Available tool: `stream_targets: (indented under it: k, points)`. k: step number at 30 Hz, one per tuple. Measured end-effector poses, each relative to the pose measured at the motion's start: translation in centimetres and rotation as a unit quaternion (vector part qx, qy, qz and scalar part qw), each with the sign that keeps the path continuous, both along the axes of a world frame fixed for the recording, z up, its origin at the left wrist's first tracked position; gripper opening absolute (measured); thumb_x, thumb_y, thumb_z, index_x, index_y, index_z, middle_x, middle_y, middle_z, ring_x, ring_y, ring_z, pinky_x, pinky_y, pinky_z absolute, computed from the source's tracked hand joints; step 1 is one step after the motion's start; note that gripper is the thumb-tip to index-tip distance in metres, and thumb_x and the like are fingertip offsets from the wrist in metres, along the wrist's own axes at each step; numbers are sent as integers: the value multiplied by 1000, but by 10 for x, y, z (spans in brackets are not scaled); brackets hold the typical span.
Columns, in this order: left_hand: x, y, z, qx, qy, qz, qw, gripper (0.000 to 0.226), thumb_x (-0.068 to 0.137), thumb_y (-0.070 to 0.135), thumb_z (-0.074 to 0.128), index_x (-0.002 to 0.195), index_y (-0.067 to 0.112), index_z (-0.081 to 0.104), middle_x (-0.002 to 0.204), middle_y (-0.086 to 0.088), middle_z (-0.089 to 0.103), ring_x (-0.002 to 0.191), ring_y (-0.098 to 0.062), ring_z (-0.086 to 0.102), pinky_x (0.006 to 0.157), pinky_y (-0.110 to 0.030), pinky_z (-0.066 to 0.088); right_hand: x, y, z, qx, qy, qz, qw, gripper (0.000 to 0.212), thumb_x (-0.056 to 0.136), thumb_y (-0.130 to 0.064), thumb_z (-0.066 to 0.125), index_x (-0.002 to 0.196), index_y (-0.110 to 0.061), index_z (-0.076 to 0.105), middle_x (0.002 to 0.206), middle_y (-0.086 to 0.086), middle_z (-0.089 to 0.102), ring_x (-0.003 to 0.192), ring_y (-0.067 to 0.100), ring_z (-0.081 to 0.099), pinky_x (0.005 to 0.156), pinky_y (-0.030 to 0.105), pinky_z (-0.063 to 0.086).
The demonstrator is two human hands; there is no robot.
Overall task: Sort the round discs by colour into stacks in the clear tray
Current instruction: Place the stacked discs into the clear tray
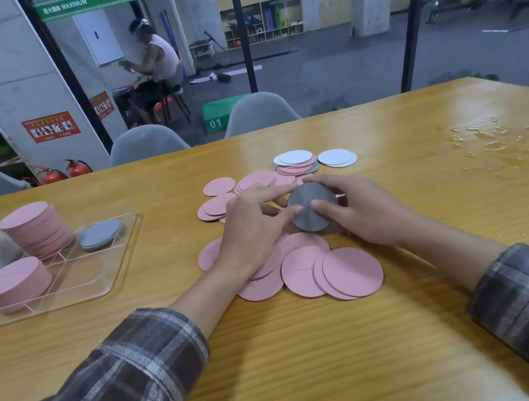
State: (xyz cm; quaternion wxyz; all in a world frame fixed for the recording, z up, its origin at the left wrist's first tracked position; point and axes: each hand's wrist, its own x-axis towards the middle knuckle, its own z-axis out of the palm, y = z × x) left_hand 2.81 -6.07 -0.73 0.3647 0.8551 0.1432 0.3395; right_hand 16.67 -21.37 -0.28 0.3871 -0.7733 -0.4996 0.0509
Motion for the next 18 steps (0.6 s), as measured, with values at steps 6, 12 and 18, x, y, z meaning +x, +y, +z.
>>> stream_targets:
  k: [6, 12, 18]
  points:
    - [9, 19, -1, 61, 47, 25, 997, 21, 94, 23, 74, 115, 23, 79, 101, 9, 71, 86, -4, 66, 77, -7, 44, 14, -8, 5, 7, -11, -62, 998, 39, 101, -28, 58, 140, -27, 57, 119, -5, 68, 99, 20, 65, 85, 33, 50]
    - [31, 42, -6, 145, 114, 19, 983, 26, 97, 16, 69, 122, 17, 76, 115, -1, 67, 100, -14, 63, 90, -29, 51, 23, -8, 1, 11, -13, -89, 996, 39, 101, -26, 59, 140, -24, 58, 120, -1, 69, 100, 18, 62, 82, 26, 42]
    - [54, 56, -5, 214, 135, 42, 967, 18, 96, 22, 72, 112, 20, 79, 113, 2, 68, 101, -17, 64, 88, -45, 56, 26, -6, -1, 16, -26, -88, 996, 40, 101, -25, 59, 141, -25, 57, 120, 0, 70, 101, 20, 62, 83, 28, 43]
